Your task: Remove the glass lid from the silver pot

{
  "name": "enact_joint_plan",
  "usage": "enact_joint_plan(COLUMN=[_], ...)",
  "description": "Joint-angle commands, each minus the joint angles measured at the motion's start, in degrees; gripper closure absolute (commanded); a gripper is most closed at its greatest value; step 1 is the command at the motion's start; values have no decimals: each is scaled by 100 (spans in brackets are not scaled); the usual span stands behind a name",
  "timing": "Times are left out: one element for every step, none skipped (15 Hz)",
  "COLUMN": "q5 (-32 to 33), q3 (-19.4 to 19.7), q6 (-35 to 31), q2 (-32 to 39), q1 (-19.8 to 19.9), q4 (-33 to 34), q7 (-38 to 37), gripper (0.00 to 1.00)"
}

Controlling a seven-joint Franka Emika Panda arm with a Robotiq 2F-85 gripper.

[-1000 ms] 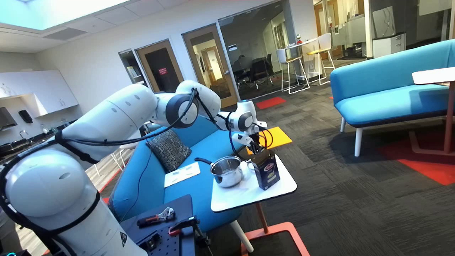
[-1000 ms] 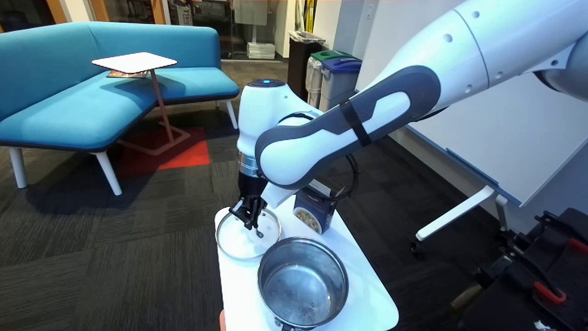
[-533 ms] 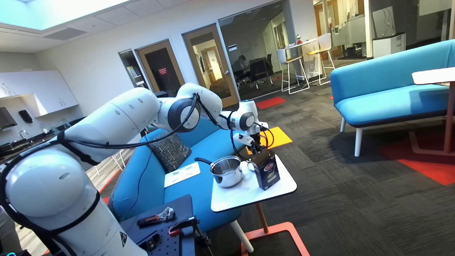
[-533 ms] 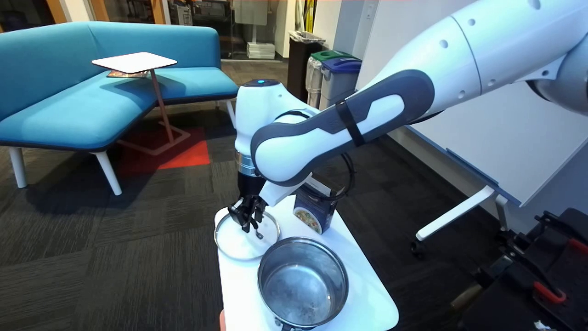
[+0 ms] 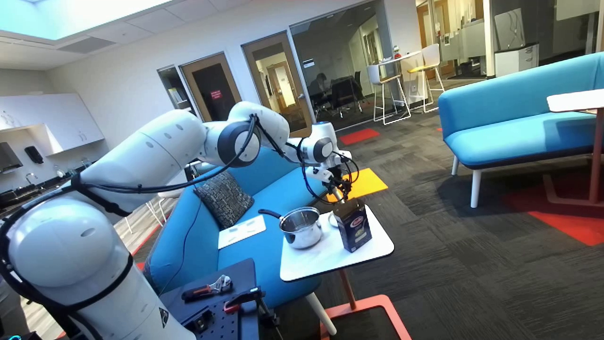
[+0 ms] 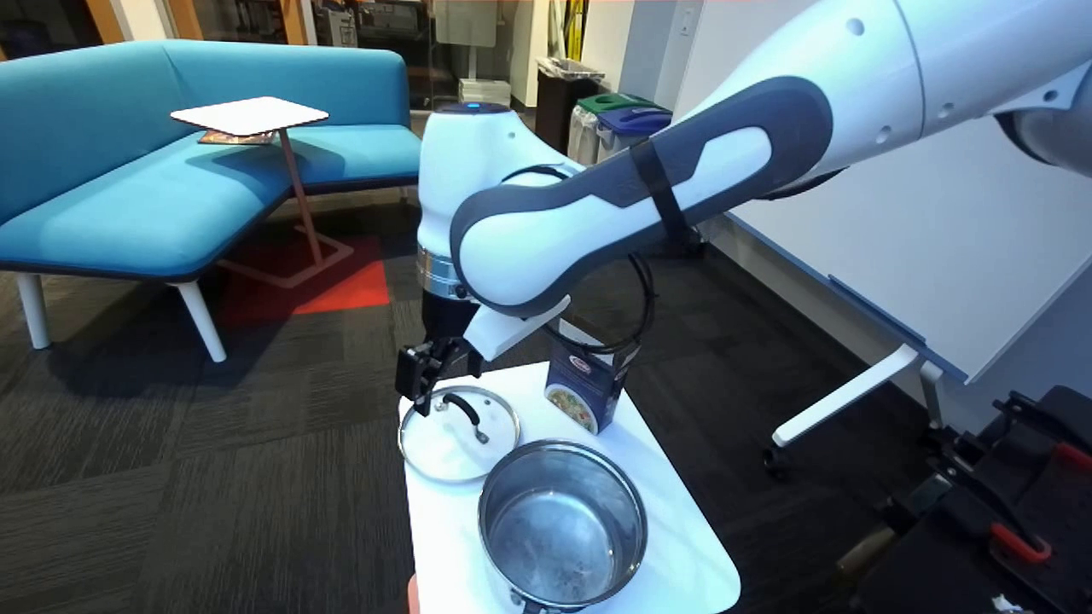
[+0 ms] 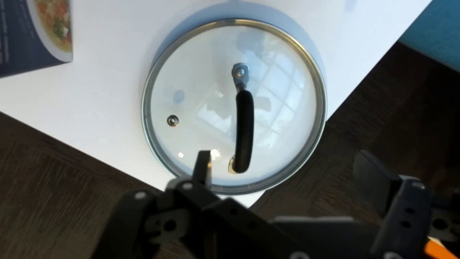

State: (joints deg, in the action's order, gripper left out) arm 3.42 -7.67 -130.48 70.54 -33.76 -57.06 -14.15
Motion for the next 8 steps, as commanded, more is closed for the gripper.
enact_joint_plan(q5=[94,123,145,187,218,248,299,361], q3=[148,145,126,148,179,201,251,282], q6=[110,60,46,14,-2,-38,-75,-90], q2=[-1102,-1357,-1576,-1814,-2043,-2276,-2511,-2746], q1=[-133,-142,-136,-149,-168,-173,-196,-203], q4=[-1170,-1438,-1642,-1871,-2098,-2332,-2568,-2807], q7=[-473,-514,-516,-589,-657,-747,-843,-949], gripper=[0,0,0,0,0,0,0,0])
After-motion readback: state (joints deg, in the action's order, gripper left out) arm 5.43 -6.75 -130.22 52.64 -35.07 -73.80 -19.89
